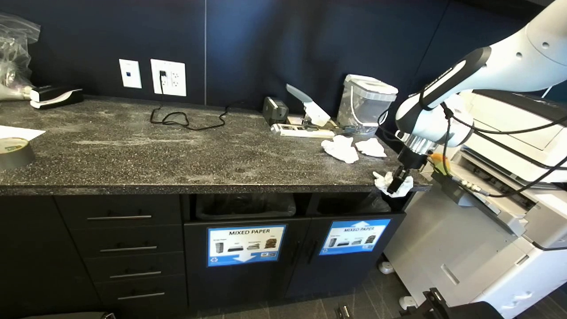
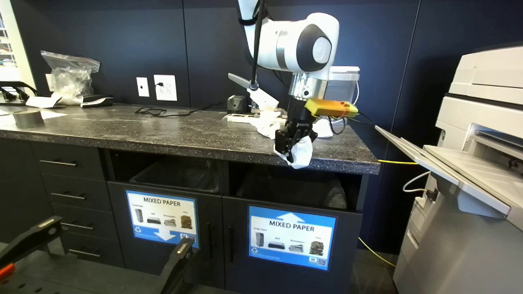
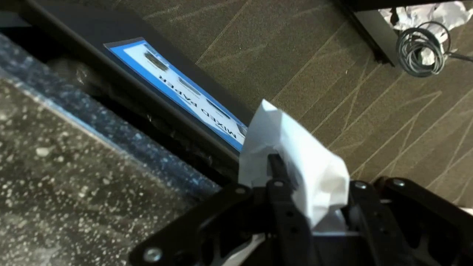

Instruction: Put the papers on the counter into the recycle bin

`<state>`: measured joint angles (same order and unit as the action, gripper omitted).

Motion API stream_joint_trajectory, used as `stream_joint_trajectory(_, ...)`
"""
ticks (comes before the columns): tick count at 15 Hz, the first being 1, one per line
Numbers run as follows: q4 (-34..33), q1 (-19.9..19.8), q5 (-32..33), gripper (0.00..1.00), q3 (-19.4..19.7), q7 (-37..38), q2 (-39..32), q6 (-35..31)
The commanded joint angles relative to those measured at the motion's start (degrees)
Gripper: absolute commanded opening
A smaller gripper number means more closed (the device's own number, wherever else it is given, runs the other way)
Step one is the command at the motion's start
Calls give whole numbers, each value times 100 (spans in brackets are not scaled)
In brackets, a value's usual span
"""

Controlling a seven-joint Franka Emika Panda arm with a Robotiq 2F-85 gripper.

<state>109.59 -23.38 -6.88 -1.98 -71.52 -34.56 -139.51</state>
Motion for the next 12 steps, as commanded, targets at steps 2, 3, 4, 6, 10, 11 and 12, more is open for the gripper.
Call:
stream_joint_trajectory(2,987,-76,-760,10,-86,278,399,-1028)
stream_joint_trajectory(3,1126,-59,-848,10,-100,341,407,-1223)
stream_joint_trajectory(4,1282,-59,-939,11,-143,396,395,-1419)
stream_joint_trajectory(6,1490,-140,-1139,11,-270,484,351,-1735)
stream_joint_trajectory(10,1830,-529,-1736,10,-822,506,185,-2527)
stream_joint_trajectory(11,1866,-703,-1896,10,-1014,473,132,-2675)
stream_joint_trajectory(12,1912,-906,-2050,10,-1235,420,48,-2869)
